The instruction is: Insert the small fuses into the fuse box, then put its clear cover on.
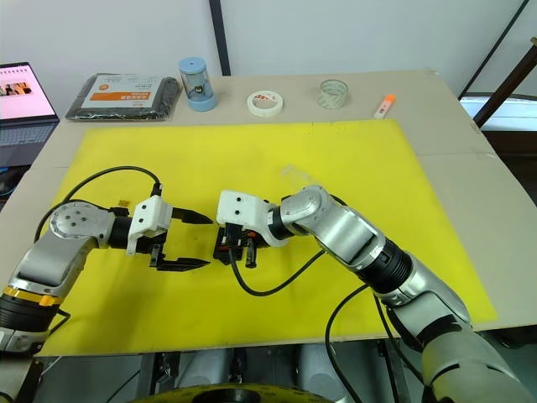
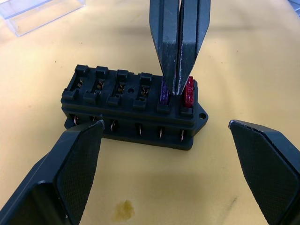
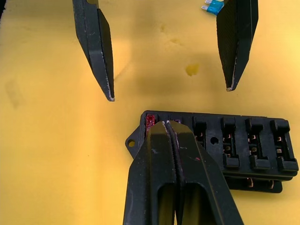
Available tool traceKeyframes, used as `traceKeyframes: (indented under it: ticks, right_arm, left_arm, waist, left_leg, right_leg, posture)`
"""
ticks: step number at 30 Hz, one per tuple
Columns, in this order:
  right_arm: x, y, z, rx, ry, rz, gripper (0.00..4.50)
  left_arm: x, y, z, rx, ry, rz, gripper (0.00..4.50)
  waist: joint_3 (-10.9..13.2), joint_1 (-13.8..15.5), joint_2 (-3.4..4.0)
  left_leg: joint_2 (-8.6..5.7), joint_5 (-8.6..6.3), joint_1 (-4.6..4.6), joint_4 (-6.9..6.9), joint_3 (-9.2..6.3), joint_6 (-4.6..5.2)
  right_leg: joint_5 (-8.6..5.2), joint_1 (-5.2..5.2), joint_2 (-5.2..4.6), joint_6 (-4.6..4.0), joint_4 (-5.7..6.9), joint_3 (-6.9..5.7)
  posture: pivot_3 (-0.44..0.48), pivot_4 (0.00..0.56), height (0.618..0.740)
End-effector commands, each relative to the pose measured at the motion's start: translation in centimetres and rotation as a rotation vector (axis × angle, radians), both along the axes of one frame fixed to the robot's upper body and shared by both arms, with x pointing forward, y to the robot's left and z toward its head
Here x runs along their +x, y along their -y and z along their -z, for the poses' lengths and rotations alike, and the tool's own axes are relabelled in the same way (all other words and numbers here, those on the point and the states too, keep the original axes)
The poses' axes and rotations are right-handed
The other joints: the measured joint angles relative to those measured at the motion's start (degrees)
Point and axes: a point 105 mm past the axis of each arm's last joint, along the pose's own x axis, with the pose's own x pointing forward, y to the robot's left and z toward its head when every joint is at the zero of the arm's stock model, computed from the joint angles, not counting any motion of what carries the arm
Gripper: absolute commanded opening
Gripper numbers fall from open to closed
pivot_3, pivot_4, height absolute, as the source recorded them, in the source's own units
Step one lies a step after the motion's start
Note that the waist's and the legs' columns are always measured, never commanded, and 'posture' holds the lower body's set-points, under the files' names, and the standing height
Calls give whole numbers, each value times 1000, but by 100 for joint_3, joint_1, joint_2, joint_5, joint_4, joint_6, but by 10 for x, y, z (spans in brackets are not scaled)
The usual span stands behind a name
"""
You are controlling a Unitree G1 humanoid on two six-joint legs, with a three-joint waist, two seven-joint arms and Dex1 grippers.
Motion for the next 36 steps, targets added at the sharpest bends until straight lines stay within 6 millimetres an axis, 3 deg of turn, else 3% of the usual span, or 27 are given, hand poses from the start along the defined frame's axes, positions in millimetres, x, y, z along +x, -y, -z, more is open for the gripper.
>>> traceKeyframes:
  ticks: [1, 10, 15, 20, 25, 28, 36]
  right_arm:
    - [5, 8, 7, -32, -30, 46, 28]
    - [2, -4, -40, 149, -20, 10, 28]
    - [-5, 2, -57, 199, 16, -38, 28]
    - [-7, 25, -66, 212, 127, -73, 28]
    - [-4, 69, -66, 156, 174, -51, 28]
    - [-7, 98, -71, 130, 153, -24, 585]
    - [-6, 182, -71, -17, 129, 161, 3242]
  left_arm:
    - [1, -2, -7, 1, 27, -4, 4500]
    - [2, -3, -9, -2, 32, -10, 4500]
    - [4, -9, -18, -17, 32, -34, 4500]
    - [-2, -28, -34, -21, -31, -93, 4500]
    - [-10, -61, -51, -8, -84, -204, 4500]
    - [-16, -83, -58, -2, -116, -277, 4500]
    - [-33, -162, -69, 55, -119, -550, 4500]
  waist:
    - [0, 1, 0]
    - [1, 3, 2]
    - [1, 3, 2]
    - [1, 3, 1]
    - [4, 3, 4]
    - [4, 7, 3]
    - [6, 9, 4]
  left_leg:
    - [0, 0, 0, 0, 0, 0]
    - [0, 4, -6, 1, -1, -7]
    - [0, 4, -6, 1, -1, -7]
    - [0, -4, -8, 1, -5, 7]
    - [1, -5, -6, 0, -3, 8]
    - [2, -5, -3, 0, -2, 8]
    - [3, -7, 1, -2, 7, 11]
  right_leg:
    - [0, 0, 0, 0, 0, 0]
    - [0, -3, 0, 0, 0, 0]
    - [0, -3, 0, 0, -1, 0]
    - [0, -3, 0, 0, -3, -1]
    - [0, -3, -2, 0, -6, 0]
    - [0, -2, -2, 1, -7, 0]
    - [-2, -5, -5, -1, -19, 0]
  posture:
    - [0, 150, 740]
    - [0, 150, 740]
    - [0, 150, 740]
    - [0, 150, 740]
    - [0, 150, 740]
    - [0, 150, 740]
    - [0, 150, 740]
